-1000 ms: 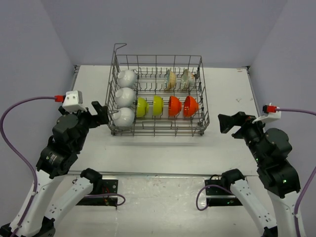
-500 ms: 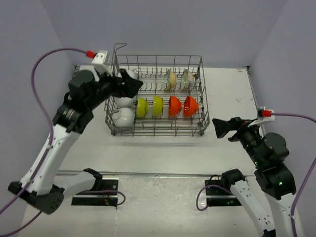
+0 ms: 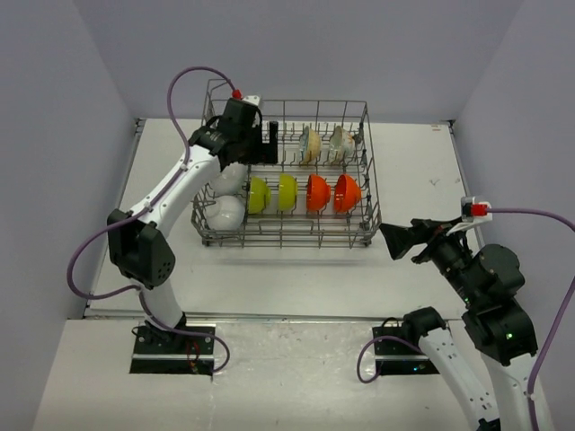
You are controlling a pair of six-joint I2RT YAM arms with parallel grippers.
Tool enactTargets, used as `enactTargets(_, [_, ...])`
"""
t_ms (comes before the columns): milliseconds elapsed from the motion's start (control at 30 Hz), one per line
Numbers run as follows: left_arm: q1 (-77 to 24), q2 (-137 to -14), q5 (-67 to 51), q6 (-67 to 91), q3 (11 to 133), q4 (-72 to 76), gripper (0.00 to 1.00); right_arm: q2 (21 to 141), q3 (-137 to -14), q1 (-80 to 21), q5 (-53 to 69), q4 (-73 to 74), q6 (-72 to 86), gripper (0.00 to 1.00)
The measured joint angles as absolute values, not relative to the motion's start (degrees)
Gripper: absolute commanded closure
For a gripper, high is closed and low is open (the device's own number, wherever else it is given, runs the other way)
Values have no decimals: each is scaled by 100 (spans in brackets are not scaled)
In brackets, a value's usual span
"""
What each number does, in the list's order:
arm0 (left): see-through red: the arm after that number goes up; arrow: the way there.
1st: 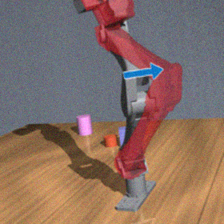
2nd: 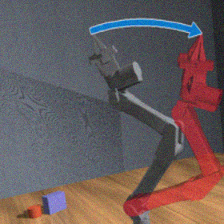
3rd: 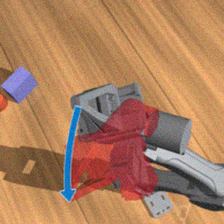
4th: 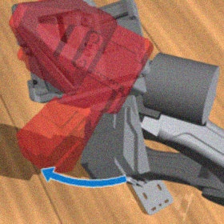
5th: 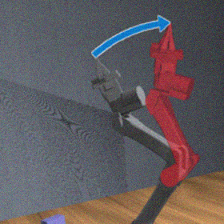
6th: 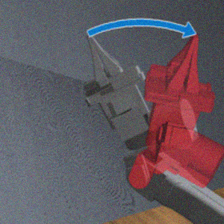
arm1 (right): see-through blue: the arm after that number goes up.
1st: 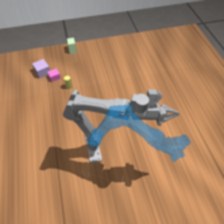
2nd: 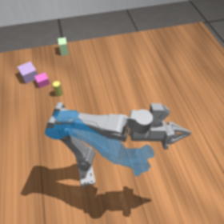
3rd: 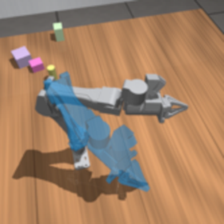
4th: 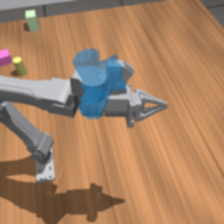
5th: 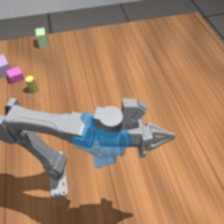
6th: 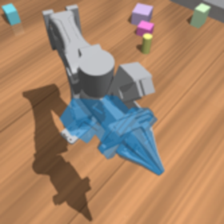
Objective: Unload the bowls from the dish rack
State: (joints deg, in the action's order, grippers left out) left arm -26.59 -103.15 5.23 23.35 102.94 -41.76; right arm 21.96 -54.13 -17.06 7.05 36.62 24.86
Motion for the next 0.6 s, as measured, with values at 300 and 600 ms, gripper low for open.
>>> enactTargets(300, [-1859, -9806, -336, 2329, 8696, -3815, 14, 2174, -5310, -1706, 941, 3667, 2488, 1])
enactTargets(600, [-1815, -9800, -1160, 2458, 8197, -3262, 31, 2174, -5308, -1706, 1033, 3667, 2488, 1])
